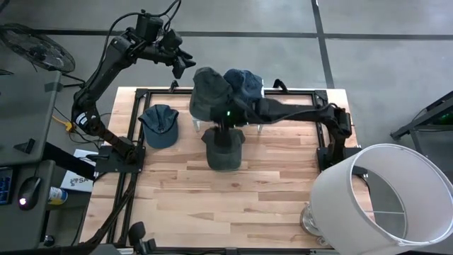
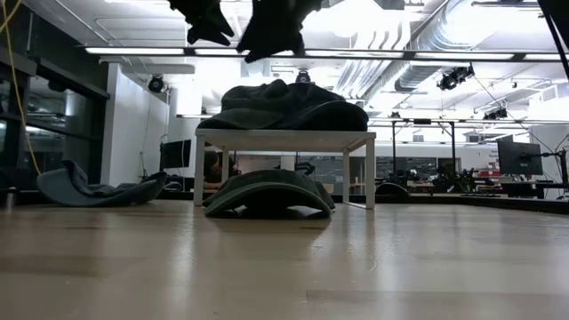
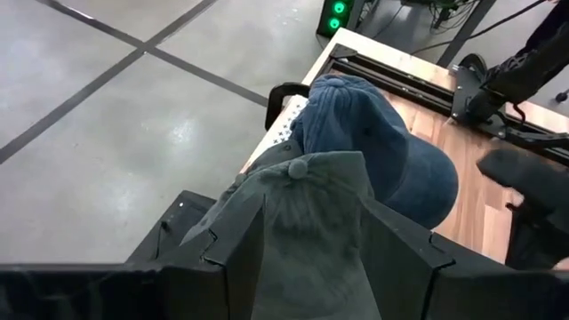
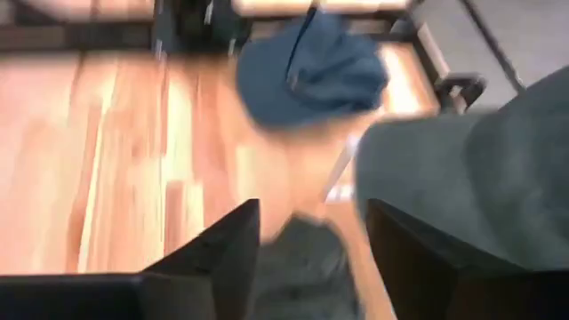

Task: Pick & Place hat
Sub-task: Put the gray cap on the shelf

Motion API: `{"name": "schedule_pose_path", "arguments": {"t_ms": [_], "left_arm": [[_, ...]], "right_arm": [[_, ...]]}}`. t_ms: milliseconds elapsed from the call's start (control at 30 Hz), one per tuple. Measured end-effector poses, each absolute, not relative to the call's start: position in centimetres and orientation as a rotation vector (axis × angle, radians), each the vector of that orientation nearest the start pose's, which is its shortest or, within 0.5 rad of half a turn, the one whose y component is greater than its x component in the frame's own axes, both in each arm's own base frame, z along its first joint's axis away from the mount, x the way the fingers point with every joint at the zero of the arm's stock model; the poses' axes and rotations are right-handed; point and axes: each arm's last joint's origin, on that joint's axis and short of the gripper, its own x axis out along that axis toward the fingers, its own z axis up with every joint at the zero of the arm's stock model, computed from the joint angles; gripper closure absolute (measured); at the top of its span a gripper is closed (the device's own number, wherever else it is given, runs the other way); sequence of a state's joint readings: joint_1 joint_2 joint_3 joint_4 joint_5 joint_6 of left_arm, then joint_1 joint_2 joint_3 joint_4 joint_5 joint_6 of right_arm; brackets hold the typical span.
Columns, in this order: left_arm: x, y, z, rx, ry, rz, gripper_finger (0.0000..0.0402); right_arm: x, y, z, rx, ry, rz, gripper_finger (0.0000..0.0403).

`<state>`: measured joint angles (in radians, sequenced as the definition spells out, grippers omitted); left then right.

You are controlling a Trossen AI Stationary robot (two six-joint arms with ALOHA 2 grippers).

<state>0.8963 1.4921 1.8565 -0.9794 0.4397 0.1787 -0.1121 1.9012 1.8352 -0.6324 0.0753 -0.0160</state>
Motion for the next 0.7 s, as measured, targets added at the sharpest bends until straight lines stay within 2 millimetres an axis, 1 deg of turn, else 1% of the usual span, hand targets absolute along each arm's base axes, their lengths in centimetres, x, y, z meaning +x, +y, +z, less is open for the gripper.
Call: {"name": "schedule_pose_path", "arguments": {"t_ms": [67, 167, 400, 533, 700], "left_arm": [[18.7, 21.4, 45.6, -0.212, 0.522, 0.394, 0.0231], [18.7, 21.4, 45.6, -0.213, 0.519, 0.388, 0.0231], [18.7, 21.4, 45.6, -0.213, 0.519, 0.389, 0.0231], [18.7, 21.4, 45.6, -0.213, 0.519, 0.388, 0.0231], [18.7, 21.4, 45.6, -0.217, 0.518, 0.386, 0.0231]], "right_arm": [[42.5, -3.8, 32.4, -0.036, 0.747, -0.158, 0.0187], [42.5, -1.9, 31.0, -0.082, 0.788, -0.107, 0.0176], [41.7, 2.9, 26.4, -0.130, 0.894, -0.050, 0.0179], [40.7, 5.6, 23.5, -0.151, 0.944, -0.026, 0.0180], [39.6, 8.4, 21.2, -0.222, 0.940, -0.047, 0.0179]]}}
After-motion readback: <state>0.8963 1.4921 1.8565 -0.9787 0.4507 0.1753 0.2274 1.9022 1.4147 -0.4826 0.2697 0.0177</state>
